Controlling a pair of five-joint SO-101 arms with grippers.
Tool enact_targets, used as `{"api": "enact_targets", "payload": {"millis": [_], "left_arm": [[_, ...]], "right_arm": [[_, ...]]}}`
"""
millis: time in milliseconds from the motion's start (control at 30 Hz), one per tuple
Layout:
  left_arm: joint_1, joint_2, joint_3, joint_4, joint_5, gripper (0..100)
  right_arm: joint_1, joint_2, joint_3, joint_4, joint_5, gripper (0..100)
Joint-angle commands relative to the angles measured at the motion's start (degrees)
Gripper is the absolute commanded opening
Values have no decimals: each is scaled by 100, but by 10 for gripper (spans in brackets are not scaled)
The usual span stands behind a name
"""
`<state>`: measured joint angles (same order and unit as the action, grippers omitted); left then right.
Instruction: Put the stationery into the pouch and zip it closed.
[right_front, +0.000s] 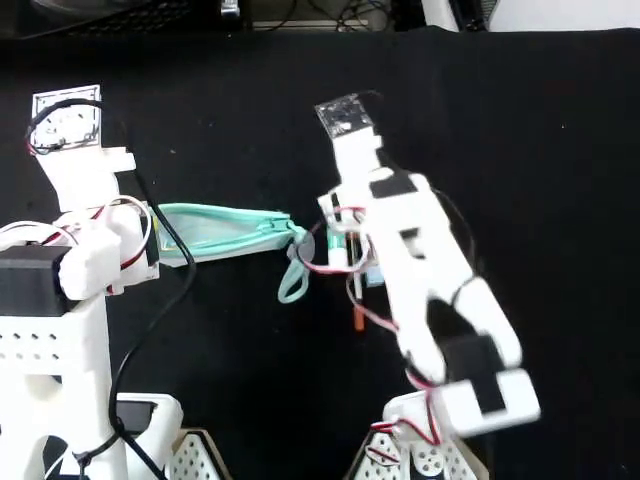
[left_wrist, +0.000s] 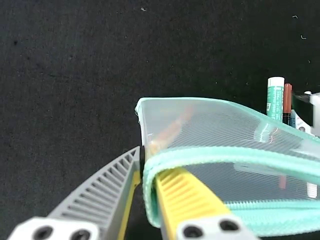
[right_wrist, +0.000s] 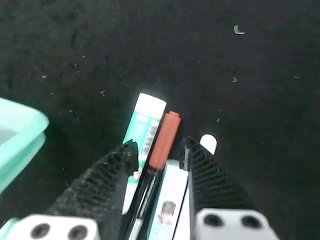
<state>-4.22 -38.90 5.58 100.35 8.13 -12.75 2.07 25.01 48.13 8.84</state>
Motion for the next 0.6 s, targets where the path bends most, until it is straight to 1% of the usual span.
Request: {"api": "enact_targets", "payload": {"millis": [0,167,300,500,567], "left_arm": [[-22,18,40,26,0,30],[-22,18,40,26,-9,30],[-22,18,40,26,-9,30],[-22,18,40,26,-9,30],[-22,18,40,26,-9,30]], "right_arm": [[-62,760,-892,-105,-53,148],[-62,1754,-1710,-70,-53,146],[-70,2343,-2070,-62,-53,145],[-158,2484,-2378,246,-9,143],[-220,2484,-2413,589,-9,119]]}}
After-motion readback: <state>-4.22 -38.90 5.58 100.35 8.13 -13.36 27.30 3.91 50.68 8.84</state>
